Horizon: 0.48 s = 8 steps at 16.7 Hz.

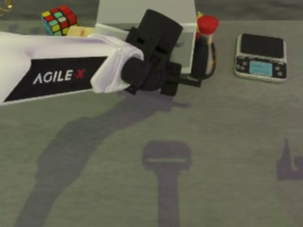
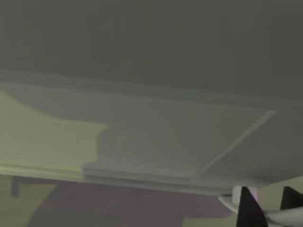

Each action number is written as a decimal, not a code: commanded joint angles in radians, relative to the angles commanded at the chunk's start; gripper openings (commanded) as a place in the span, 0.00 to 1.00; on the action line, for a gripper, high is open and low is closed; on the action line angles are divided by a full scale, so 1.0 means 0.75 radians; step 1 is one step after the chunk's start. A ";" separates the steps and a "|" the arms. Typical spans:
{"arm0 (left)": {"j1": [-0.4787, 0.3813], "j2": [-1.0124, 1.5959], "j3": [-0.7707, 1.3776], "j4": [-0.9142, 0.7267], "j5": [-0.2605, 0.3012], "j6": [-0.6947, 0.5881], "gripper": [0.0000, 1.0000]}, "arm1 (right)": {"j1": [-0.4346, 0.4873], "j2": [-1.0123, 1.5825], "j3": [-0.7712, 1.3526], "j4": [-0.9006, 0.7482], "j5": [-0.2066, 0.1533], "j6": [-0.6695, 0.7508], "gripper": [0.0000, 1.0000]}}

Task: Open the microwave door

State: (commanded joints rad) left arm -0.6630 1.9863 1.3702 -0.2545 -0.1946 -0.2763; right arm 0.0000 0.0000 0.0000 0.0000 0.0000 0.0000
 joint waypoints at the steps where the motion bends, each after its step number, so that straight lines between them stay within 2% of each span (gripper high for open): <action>1: 0.004 -0.010 -0.012 0.008 0.009 0.013 0.00 | 0.000 0.000 0.000 0.000 0.000 0.000 1.00; 8: 0.010 -0.015 -0.034 0.012 0.019 0.031 0.00 | 0.000 0.000 0.000 0.000 0.000 0.000 1.00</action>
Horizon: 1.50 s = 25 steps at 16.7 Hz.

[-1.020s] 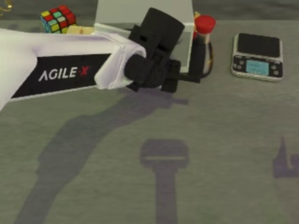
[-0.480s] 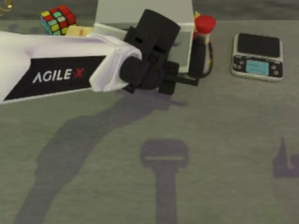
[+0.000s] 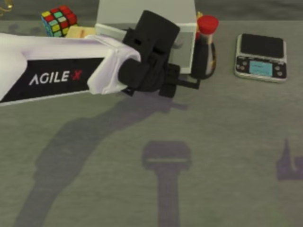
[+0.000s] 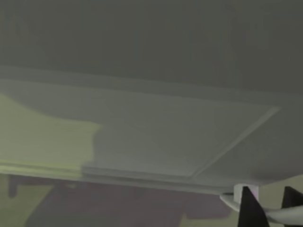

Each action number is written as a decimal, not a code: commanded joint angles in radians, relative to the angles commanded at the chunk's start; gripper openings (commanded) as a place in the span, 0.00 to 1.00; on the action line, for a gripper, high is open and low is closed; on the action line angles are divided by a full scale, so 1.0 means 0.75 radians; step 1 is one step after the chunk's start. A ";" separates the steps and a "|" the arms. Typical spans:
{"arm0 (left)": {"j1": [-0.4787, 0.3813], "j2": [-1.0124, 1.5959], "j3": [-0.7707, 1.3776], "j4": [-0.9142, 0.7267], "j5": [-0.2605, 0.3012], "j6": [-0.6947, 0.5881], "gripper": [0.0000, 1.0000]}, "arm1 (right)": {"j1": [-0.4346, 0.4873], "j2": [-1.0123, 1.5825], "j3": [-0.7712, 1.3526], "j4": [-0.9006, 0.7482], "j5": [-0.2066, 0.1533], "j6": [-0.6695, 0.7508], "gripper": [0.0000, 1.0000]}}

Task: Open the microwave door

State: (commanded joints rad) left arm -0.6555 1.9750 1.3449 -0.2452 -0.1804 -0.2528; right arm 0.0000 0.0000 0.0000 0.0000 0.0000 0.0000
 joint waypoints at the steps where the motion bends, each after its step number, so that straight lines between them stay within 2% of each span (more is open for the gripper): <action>1: 0.000 0.000 0.000 0.000 0.000 0.000 0.00 | 0.000 0.000 0.000 0.000 0.000 0.000 1.00; 19: 0.000 0.000 0.000 0.000 0.000 0.000 0.00 | 0.000 0.000 0.000 0.000 0.000 0.000 1.00; 25: 0.012 -0.041 -0.048 0.029 0.048 0.053 0.00 | 0.000 0.000 0.000 0.000 0.000 0.000 1.00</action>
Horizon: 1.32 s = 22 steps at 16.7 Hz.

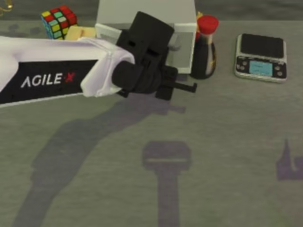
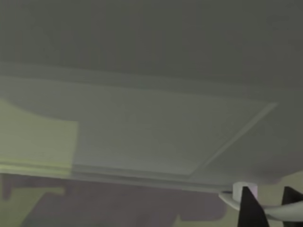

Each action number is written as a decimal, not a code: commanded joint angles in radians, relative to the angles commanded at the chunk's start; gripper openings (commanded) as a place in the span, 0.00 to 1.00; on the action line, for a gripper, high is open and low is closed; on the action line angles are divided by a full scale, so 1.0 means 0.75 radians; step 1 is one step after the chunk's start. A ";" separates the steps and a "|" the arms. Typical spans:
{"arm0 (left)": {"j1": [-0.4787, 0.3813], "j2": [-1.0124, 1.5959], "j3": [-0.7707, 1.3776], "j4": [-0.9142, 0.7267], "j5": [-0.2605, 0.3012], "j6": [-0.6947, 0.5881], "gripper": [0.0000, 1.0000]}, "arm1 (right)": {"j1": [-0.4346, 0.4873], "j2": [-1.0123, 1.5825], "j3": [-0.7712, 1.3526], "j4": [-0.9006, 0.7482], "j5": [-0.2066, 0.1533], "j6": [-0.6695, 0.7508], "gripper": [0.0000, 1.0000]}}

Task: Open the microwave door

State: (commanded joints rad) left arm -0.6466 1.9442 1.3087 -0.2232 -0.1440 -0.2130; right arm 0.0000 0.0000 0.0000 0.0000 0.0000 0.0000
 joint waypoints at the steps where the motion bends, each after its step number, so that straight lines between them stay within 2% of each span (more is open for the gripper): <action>1: 0.006 -0.006 -0.014 0.004 0.008 0.014 0.00 | 0.000 0.000 0.000 0.000 0.000 0.000 1.00; 22: 0.008 -0.007 -0.023 0.005 0.013 0.021 0.00 | 0.000 0.000 0.000 0.000 0.000 0.000 1.00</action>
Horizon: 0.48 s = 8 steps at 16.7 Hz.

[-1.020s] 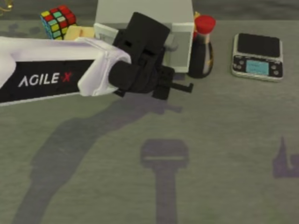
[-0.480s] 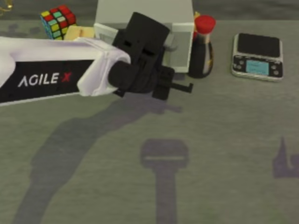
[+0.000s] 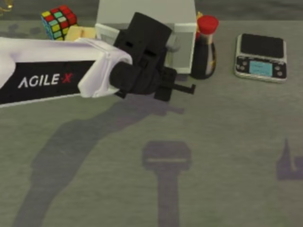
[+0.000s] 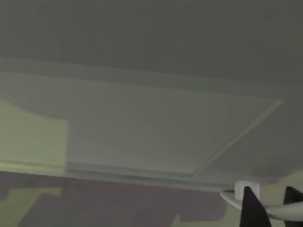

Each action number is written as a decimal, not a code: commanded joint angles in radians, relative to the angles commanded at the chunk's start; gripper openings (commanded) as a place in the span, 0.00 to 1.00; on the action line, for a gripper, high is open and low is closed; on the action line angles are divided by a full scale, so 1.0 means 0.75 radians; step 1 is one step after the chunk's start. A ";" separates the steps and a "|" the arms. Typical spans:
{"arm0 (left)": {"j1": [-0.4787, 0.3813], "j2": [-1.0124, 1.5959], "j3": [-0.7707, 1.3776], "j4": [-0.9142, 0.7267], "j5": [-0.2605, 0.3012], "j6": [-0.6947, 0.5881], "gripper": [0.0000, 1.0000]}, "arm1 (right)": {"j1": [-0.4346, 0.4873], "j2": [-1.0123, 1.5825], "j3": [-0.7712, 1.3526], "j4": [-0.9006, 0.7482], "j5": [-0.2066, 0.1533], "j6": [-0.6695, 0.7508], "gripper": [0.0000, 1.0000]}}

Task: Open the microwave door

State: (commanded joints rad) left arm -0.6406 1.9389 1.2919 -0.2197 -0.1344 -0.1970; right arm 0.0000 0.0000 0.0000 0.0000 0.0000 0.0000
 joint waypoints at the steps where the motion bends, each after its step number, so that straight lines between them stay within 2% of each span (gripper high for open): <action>1: 0.000 0.000 0.000 0.000 0.000 0.000 0.00 | 0.000 0.000 0.000 0.000 0.000 0.000 1.00; 8: -0.001 -0.012 -0.017 0.006 0.025 0.017 0.00 | 0.000 0.000 0.000 0.000 0.000 0.000 1.00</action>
State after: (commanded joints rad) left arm -0.6417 1.9303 1.2790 -0.2149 -0.1157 -0.1840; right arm 0.0000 0.0000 0.0000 0.0000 0.0000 0.0000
